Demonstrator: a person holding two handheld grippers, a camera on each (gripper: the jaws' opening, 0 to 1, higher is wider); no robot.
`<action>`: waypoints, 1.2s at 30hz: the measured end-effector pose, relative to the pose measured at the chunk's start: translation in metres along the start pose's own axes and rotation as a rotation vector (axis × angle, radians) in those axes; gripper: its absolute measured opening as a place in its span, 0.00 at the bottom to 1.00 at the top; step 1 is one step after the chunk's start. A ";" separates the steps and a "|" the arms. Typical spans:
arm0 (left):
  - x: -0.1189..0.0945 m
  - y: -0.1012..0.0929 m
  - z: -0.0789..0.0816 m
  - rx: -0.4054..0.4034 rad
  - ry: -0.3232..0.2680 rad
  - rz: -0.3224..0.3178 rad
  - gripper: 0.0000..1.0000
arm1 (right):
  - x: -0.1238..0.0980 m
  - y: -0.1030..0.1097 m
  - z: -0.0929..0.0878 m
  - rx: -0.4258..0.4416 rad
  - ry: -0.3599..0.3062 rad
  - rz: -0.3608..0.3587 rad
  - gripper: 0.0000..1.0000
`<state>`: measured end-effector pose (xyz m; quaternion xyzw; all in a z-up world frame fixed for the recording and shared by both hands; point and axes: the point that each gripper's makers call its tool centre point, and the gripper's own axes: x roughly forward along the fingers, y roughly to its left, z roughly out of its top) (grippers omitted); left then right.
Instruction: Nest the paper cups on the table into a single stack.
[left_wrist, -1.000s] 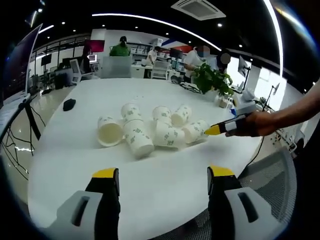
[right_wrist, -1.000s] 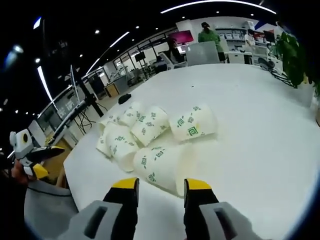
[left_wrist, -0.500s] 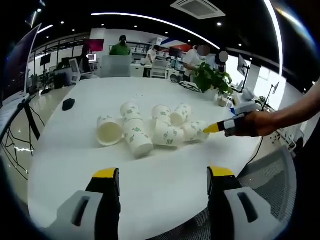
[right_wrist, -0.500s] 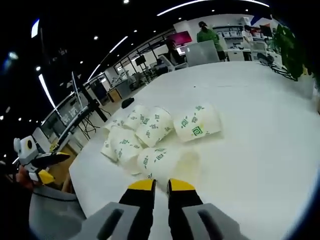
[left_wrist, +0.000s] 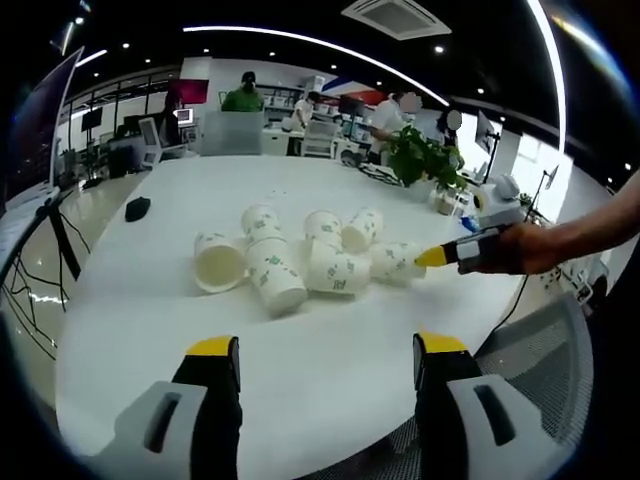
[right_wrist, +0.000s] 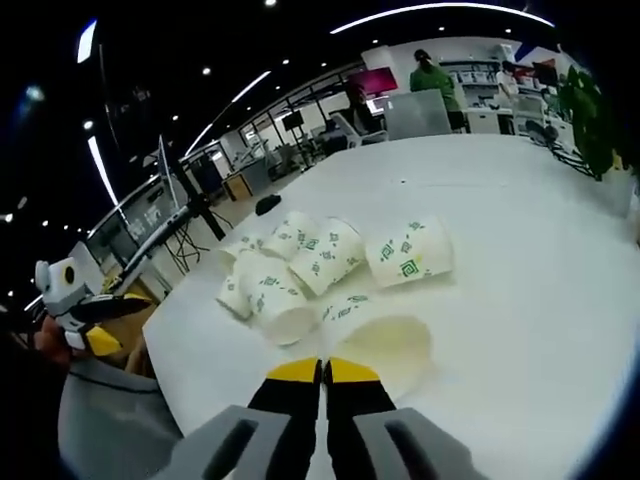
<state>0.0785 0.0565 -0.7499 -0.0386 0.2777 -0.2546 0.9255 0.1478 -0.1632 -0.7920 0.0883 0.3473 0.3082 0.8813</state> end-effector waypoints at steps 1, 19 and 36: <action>0.000 0.000 0.000 0.000 -0.001 0.000 0.69 | -0.002 0.000 0.000 -0.003 0.000 -0.001 0.00; -0.001 -0.006 0.002 0.006 -0.005 -0.013 0.69 | -0.022 0.020 0.010 -0.122 0.011 -0.007 0.00; -0.002 -0.007 0.001 0.010 -0.004 -0.020 0.69 | -0.012 0.038 0.008 -0.230 0.059 0.032 0.02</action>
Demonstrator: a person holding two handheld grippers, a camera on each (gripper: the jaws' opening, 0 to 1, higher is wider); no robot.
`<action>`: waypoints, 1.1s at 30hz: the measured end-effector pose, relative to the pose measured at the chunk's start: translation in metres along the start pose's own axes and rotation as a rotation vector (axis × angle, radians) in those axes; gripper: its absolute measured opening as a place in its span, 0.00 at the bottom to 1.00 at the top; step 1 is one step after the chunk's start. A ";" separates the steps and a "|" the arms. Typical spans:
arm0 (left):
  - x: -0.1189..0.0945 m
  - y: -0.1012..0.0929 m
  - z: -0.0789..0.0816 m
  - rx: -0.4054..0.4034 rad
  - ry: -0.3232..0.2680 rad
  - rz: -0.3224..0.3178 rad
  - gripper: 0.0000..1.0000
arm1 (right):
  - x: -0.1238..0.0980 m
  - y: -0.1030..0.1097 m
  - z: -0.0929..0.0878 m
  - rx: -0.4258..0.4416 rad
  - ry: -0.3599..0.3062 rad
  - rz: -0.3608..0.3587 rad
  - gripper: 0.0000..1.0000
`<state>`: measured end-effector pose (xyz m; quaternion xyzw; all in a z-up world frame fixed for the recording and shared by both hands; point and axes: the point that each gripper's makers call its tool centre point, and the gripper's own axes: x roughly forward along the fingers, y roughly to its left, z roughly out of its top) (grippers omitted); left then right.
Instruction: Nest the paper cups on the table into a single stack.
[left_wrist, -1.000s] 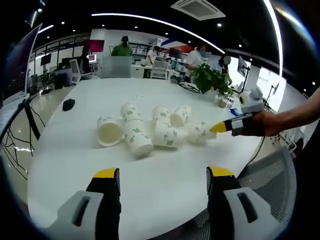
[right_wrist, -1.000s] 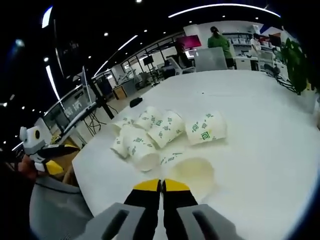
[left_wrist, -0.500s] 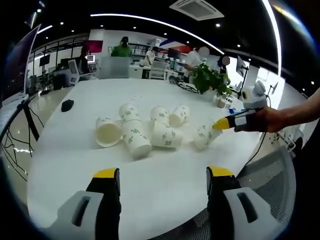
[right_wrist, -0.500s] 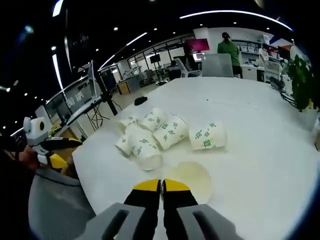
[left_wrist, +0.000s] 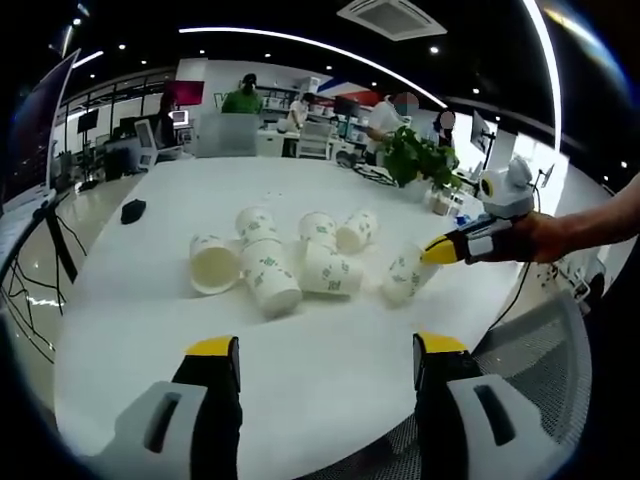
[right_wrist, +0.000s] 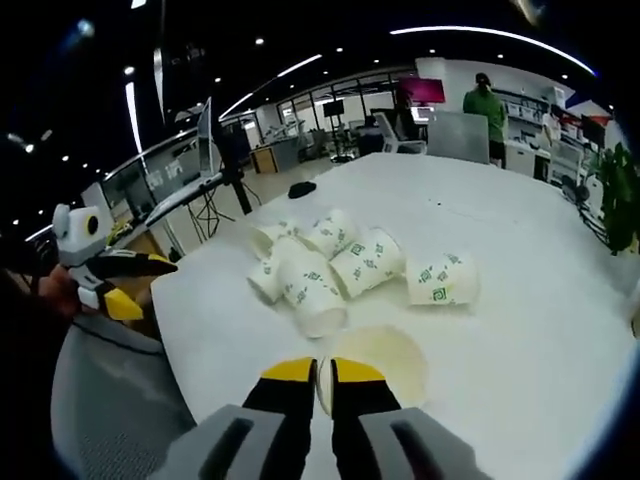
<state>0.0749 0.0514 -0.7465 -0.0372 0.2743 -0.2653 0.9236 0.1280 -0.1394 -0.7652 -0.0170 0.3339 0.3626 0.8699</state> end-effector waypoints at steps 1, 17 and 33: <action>0.000 0.001 0.000 0.000 0.000 0.001 0.69 | 0.001 0.001 0.001 -0.001 -0.001 0.002 0.02; 0.000 0.001 0.000 -0.002 -0.002 0.001 0.69 | 0.003 0.006 -0.002 -0.009 0.015 0.023 0.05; 0.000 0.002 -0.001 -0.006 0.004 0.004 0.69 | 0.001 0.014 -0.008 -0.013 0.035 0.062 0.11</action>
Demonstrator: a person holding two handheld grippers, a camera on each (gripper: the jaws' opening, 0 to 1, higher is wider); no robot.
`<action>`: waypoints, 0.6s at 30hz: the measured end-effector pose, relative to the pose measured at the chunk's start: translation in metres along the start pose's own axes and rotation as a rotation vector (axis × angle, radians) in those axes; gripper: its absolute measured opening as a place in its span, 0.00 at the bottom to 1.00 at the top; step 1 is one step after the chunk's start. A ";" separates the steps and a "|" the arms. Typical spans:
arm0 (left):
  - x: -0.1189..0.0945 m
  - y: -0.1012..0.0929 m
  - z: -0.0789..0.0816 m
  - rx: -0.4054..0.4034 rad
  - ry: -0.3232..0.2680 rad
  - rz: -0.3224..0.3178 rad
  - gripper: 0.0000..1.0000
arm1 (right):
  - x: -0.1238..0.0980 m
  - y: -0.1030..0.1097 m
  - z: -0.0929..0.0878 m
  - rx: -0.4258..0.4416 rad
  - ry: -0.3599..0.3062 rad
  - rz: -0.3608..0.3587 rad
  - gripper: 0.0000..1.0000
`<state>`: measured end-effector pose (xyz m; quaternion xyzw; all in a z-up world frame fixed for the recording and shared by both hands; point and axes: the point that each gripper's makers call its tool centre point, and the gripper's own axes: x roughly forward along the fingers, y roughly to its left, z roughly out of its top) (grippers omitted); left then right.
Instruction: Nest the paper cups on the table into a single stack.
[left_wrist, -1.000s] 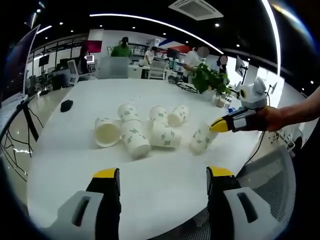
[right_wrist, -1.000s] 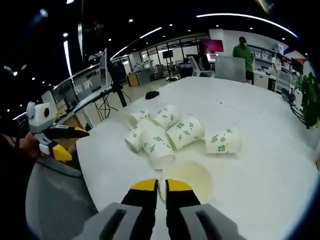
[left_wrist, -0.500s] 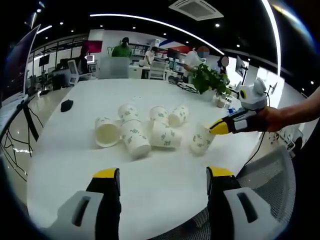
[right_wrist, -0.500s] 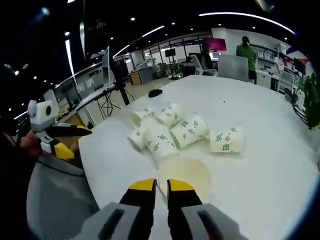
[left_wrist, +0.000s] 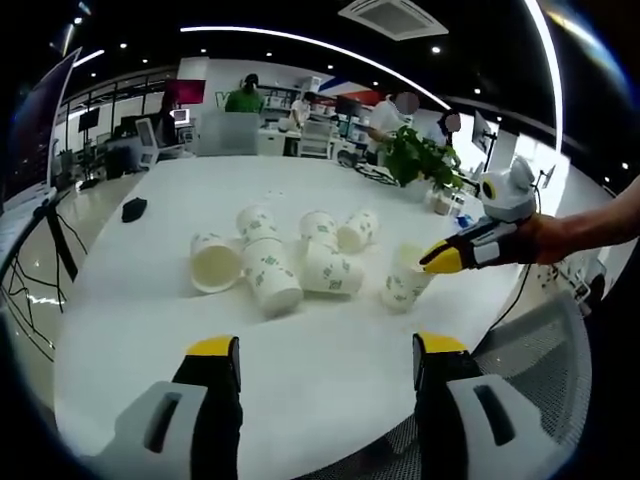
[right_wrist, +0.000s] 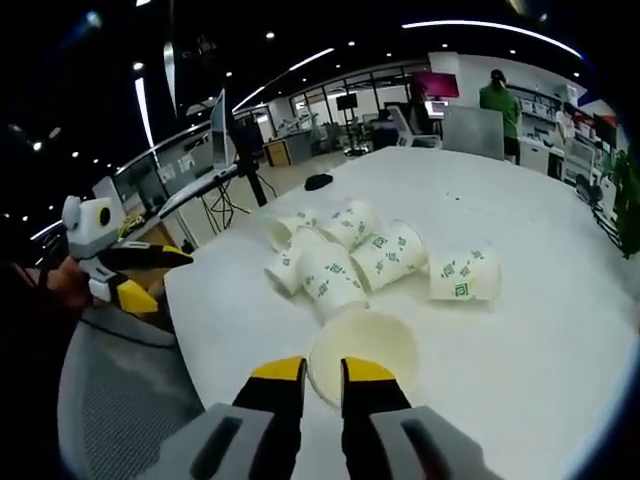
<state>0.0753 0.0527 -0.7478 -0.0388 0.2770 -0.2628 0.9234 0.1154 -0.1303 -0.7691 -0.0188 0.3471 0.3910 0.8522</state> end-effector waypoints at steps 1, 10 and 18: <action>0.000 0.000 0.000 0.000 0.000 0.000 0.69 | 0.000 -0.002 -0.001 0.000 0.003 -0.001 0.11; 0.000 0.000 0.001 -0.007 0.000 0.004 0.69 | -0.010 -0.007 0.008 0.016 -0.027 0.008 0.13; 0.001 0.002 0.000 -0.010 0.002 0.006 0.69 | -0.016 -0.011 0.029 0.024 -0.072 0.029 0.19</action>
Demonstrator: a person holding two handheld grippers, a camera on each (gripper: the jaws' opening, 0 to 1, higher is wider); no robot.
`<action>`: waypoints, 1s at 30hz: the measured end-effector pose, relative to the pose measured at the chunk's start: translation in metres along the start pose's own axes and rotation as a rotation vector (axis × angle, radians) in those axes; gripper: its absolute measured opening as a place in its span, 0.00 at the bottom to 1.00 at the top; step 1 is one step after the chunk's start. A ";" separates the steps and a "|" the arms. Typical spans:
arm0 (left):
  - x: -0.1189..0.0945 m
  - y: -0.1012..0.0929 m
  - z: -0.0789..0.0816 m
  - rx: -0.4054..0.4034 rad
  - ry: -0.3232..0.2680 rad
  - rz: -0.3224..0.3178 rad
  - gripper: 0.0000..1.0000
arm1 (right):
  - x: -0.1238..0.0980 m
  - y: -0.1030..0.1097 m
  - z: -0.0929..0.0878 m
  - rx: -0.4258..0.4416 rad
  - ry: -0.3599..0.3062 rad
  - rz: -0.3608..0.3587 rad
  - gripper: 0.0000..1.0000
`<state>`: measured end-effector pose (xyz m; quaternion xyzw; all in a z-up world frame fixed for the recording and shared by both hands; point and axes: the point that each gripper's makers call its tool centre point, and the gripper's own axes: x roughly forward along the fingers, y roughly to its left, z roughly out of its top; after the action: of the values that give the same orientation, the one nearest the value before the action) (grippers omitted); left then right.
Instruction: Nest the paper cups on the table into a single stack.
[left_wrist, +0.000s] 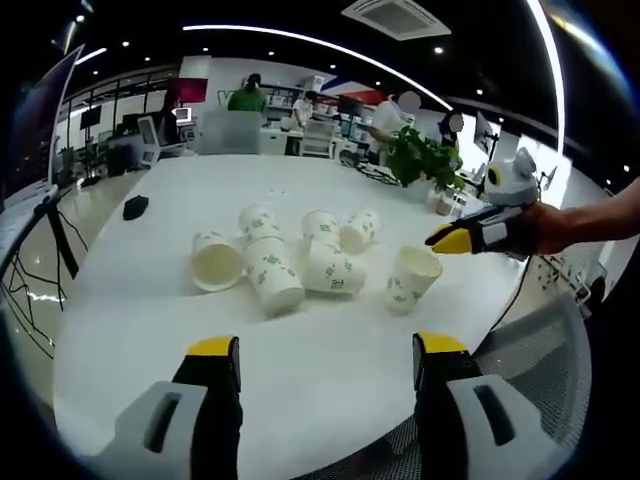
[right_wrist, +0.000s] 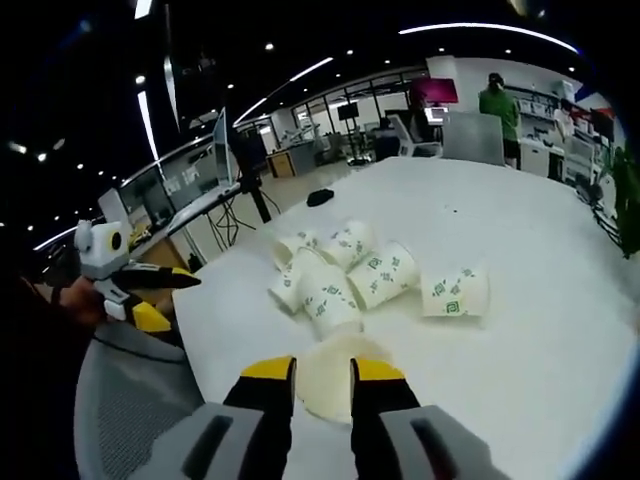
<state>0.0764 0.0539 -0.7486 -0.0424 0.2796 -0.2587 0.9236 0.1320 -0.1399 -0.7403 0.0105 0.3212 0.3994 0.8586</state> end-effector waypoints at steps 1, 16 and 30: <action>0.000 0.001 0.000 -0.002 0.000 0.000 0.69 | 0.000 -0.002 0.004 -0.006 -0.004 -0.003 0.20; 0.001 0.004 -0.002 -0.016 -0.001 0.006 0.69 | 0.007 -0.059 0.034 0.071 -0.063 -0.118 0.32; 0.001 0.007 -0.003 -0.031 0.009 0.014 0.69 | 0.029 -0.122 0.028 0.077 0.014 -0.223 0.45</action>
<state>0.0790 0.0599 -0.7535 -0.0534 0.2881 -0.2481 0.9234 0.2447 -0.1963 -0.7676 0.0049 0.3416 0.2890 0.8943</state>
